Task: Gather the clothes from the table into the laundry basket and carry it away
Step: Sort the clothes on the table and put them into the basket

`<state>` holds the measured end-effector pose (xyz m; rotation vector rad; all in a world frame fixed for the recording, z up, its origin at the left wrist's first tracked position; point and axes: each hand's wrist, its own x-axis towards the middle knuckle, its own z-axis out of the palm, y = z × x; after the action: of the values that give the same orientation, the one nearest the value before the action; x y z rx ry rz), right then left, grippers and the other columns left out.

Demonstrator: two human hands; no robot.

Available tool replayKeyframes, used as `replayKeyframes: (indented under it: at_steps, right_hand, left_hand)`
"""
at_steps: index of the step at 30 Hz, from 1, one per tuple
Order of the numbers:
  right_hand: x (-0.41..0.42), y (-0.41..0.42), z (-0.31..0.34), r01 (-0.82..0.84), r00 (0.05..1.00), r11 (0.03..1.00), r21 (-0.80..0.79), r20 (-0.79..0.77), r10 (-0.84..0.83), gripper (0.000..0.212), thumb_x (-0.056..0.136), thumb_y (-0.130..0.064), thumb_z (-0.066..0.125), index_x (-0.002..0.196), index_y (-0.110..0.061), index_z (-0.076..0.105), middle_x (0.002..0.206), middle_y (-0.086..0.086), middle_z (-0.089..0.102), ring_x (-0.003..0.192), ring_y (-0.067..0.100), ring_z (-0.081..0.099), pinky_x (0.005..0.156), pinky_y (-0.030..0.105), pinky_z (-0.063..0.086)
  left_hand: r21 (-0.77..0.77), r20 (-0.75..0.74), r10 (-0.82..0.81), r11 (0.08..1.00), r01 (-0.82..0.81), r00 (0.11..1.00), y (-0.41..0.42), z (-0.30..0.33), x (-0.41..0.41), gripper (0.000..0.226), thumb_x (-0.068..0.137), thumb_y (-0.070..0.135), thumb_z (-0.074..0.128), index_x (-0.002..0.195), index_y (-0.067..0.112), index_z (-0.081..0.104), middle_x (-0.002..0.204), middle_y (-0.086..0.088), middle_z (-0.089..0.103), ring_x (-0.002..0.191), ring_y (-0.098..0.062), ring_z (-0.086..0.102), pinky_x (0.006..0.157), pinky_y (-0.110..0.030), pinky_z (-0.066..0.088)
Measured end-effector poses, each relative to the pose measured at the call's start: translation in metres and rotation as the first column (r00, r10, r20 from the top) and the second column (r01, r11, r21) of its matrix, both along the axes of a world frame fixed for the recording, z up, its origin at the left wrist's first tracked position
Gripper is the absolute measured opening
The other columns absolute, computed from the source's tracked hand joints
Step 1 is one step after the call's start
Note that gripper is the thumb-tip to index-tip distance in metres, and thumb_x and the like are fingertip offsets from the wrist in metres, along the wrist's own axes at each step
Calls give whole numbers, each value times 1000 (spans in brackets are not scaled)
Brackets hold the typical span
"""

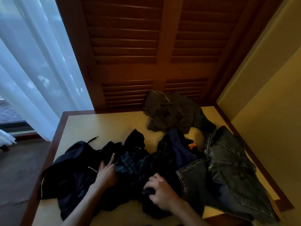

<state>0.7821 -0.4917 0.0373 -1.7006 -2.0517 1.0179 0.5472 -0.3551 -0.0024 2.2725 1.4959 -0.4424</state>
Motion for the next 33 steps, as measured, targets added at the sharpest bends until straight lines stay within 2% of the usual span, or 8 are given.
replayKeyframes:
  at_steps: [4,7,10,12,22,25,29,33]
  right_hand:
    - [11,17,33,388,828,921,-23,-430,-360,21,85,-27,77,106,-25,72,107,-13,69,104,-1,62,93,20,48]
    - [51,38,36,704,687,703,101,-348,-639,32,92,-33,69,122,-24,63,123,-4,62,116,16,58,97,36,48]
    - [96,44,6,728,667,683,50,177,-724,61,94,-42,63,147,-24,38,149,11,39,132,39,44,102,49,43]
    - [114,38,-18,758,648,639,-130,265,-714,52,96,-34,61,142,-16,48,144,17,49,128,40,50,102,45,44]
    - [230,58,75,986,151,165,-5,-384,-911,25,95,-2,57,117,9,63,114,19,65,114,40,61,100,46,48]
    - [243,64,96,981,179,196,9,-453,-873,35,98,-12,57,130,2,58,128,17,62,115,28,58,96,37,47]
    - [195,54,94,878,478,438,192,-336,-811,74,91,-38,69,152,-18,33,158,7,32,143,24,33,117,44,32]
    - [75,23,29,655,714,746,-118,-226,-663,98,79,-57,74,156,-24,22,161,-5,21,149,15,21,121,38,25]
  left_hand:
    - [16,399,278,951,-310,874,0,51,10,38,97,15,49,134,18,56,158,-19,33,144,-47,29,115,-58,30]
    - [126,663,209,916,-382,719,-17,93,37,40,101,38,51,139,24,51,139,-9,51,130,-38,48,106,-51,43]
    - [-38,537,99,995,-93,838,-33,99,79,70,91,75,43,152,50,23,168,-2,14,153,-42,7,120,-64,10]
    - [-206,356,28,977,49,934,-52,73,100,87,78,90,41,152,58,9,170,0,-7,152,-44,-13,118,-68,0]
    - [-192,227,-9,980,54,974,-65,14,100,90,86,70,58,157,47,8,170,-1,5,154,-42,4,118,-63,25]
    - [-119,253,-40,990,72,967,-63,13,96,82,89,62,60,156,42,17,165,-1,26,149,-36,26,113,-56,38]
    - [-62,330,-52,995,77,943,-58,16,90,69,90,52,62,148,35,30,143,0,50,131,-28,52,98,-47,51]
    - [-140,420,-47,983,116,906,-54,17,82,68,89,47,66,147,34,35,141,1,53,131,-23,53,107,-44,47]
